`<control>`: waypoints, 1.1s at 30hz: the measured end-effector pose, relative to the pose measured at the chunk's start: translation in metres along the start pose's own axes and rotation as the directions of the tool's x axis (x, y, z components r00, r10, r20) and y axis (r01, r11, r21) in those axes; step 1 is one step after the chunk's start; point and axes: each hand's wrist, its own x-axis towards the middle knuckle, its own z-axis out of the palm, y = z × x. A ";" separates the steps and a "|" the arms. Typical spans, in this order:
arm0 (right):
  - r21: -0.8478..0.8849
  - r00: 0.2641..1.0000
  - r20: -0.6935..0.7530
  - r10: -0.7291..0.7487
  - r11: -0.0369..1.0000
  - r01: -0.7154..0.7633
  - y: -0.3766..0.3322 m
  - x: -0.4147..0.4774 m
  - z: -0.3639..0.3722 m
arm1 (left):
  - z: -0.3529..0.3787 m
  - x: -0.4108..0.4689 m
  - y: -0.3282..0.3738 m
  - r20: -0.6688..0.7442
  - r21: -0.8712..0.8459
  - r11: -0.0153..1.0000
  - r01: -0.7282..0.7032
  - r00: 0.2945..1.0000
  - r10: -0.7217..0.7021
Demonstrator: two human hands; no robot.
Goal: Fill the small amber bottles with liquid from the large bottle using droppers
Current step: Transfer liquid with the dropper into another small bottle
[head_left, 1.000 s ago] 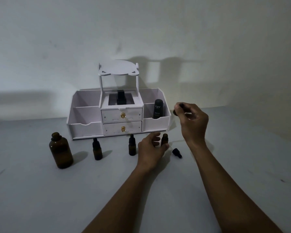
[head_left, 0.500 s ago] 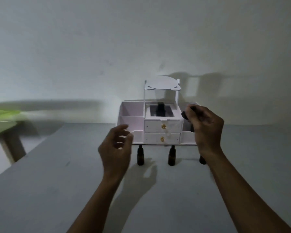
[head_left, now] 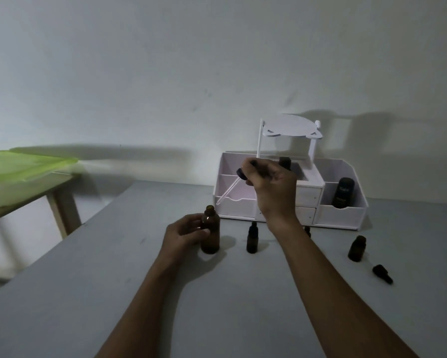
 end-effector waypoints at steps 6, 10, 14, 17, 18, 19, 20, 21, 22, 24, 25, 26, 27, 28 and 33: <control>-0.057 1.000 0.031 -0.003 0.998 0.005 0.009 -0.002 0.010 | -0.003 0.003 -0.002 0.025 -0.022 0.999 0.026 0.999 -0.025; -0.083 0.999 0.036 -0.024 0.996 0.027 0.011 0.000 0.013 | -0.005 0.005 -0.004 0.022 0.002 1.000 0.024 0.999 -0.024; -0.118 0.996 0.068 -0.063 0.991 0.071 0.014 -0.001 0.019 | -0.006 0.007 -0.006 0.020 0.015 0.999 0.035 0.999 -0.036; -0.153 0.993 0.095 -0.066 0.985 0.080 0.019 -0.004 0.026 | -0.005 0.007 -0.006 0.016 0.033 0.998 0.048 0.999 -0.048; -0.167 0.992 0.109 -0.062 0.983 0.080 0.021 -0.005 0.028 | -0.005 0.007 -0.006 0.016 0.035 0.998 0.051 0.999 -0.052; -0.183 0.990 0.126 -0.058 0.980 0.081 0.022 -0.005 0.031 | -0.004 0.006 -0.005 0.014 0.034 0.998 0.056 0.998 -0.057; -0.193 0.988 0.147 -0.052 0.978 0.081 0.024 -0.006 0.033 | -0.004 0.006 -0.004 0.011 0.031 0.998 0.060 0.998 -0.060; -0.203 0.985 0.168 -0.044 0.976 0.078 0.026 -0.007 0.035 | -0.003 0.006 -0.003 0.008 0.033 0.998 0.062 0.998 -0.063; -0.218 0.982 0.189 -0.032 0.973 0.074 0.027 -0.008 0.036 | -0.003 0.006 -0.003 0.006 0.038 0.997 0.062 0.998 -0.062; -0.255 0.973 0.229 -0.005 0.965 0.065 0.032 -0.012 0.038 | -0.002 0.006 -0.002 0.005 0.047 0.997 0.061 0.998 -0.062; -0.267 0.968 0.251 0.008 0.962 0.061 0.035 -0.013 0.038 | -0.002 0.006 -0.002 0.007 0.047 0.997 0.060 0.998 -0.061; -0.281 0.962 0.272 0.021 0.958 0.059 0.038 -0.015 0.038 | -0.002 0.006 -0.002 0.009 0.046 0.997 0.059 0.998 -0.060; -0.301 0.957 0.288 0.033 0.952 0.058 0.041 -0.017 0.038 | -0.001 0.005 -0.002 0.010 0.043 0.997 0.058 0.998 -0.059; -0.323 0.953 0.298 0.046 0.945 0.055 0.044 -0.018 0.038 | -0.001 0.005 -0.002 0.008 0.041 0.998 0.056 0.998 -0.056; -0.381 0.942 0.322 0.097 0.924 0.035 0.054 -0.024 0.038 | -0.001 0.006 -0.003 -0.004 0.067 0.997 0.047 0.999 -0.047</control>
